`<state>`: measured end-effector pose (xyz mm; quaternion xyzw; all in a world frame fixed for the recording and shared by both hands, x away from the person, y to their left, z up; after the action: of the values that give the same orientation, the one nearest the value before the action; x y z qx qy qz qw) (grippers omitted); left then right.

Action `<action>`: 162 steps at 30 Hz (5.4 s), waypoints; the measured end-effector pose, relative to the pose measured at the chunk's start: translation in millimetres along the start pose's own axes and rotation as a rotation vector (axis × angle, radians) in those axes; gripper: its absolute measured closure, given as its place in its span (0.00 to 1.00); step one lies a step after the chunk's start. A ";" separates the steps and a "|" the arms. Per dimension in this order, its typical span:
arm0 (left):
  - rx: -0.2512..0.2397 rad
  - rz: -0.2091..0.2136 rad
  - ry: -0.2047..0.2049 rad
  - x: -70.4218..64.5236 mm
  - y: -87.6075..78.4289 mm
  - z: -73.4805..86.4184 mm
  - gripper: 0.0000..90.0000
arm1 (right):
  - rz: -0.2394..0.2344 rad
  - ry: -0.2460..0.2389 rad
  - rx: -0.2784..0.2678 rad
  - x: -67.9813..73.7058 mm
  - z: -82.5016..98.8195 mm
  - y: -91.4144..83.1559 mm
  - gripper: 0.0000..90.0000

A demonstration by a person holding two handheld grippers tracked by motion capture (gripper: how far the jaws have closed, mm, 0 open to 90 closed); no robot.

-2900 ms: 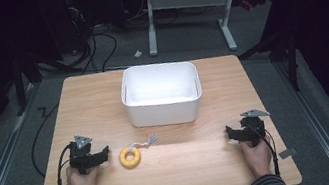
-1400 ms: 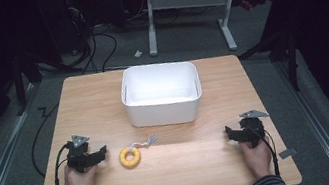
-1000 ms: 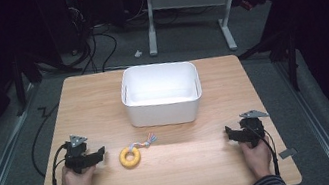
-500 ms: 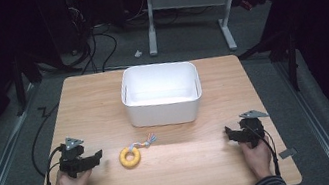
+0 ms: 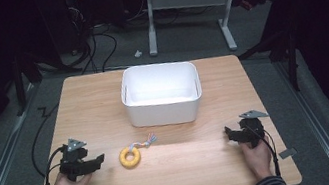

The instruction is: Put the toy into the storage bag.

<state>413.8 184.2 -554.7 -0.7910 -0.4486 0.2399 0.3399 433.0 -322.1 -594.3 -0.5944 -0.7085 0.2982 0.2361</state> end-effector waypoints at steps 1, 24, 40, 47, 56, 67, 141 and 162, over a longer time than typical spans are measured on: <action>0.003 0.005 0.004 -1.8 -0.6 -0.4 0.37 | 0.000 0.000 0.000 0.0 0.0 0.0 0.22; 0.088 0.080 0.104 -46.7 12.9 -21.9 0.42 | -0.008 -0.010 -0.002 0.8 -0.1 0.1 0.22; 0.157 0.089 0.148 -64.1 34.8 -27.9 0.47 | -0.010 -0.011 -0.001 1.3 0.0 -0.1 0.22; 0.176 0.080 0.161 -64.4 44.2 -26.2 0.50 | -0.011 -0.012 -0.001 1.5 0.0 -0.1 0.22; 0.211 0.077 0.162 -64.2 52.5 -21.8 0.55 | -0.012 -0.012 0.000 1.7 0.2 -0.3 0.22; 0.239 0.047 0.183 -64.9 59.9 -19.4 0.60 | -0.013 -0.013 0.000 1.7 0.2 -0.3 0.22; 0.113 0.067 0.107 -40.0 -6.1 -26.3 0.74 | -0.016 -0.018 -0.001 2.3 0.3 -0.5 0.22; 0.059 0.006 0.002 1.1 -42.8 -38.7 0.74 | -0.016 -0.017 -0.001 2.4 0.4 -0.5 0.22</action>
<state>417.4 188.4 -497.2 -0.7822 -0.4385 0.2533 0.3628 432.0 -319.8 -594.2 -0.5861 -0.7155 0.3011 0.2321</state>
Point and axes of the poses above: each handheld gripper's, and its own axes: y roughly forward along the jaws, z roughly out of its underside, x roughly to its left, the point moved 9 cm from there along y, roughly forward along the jaws
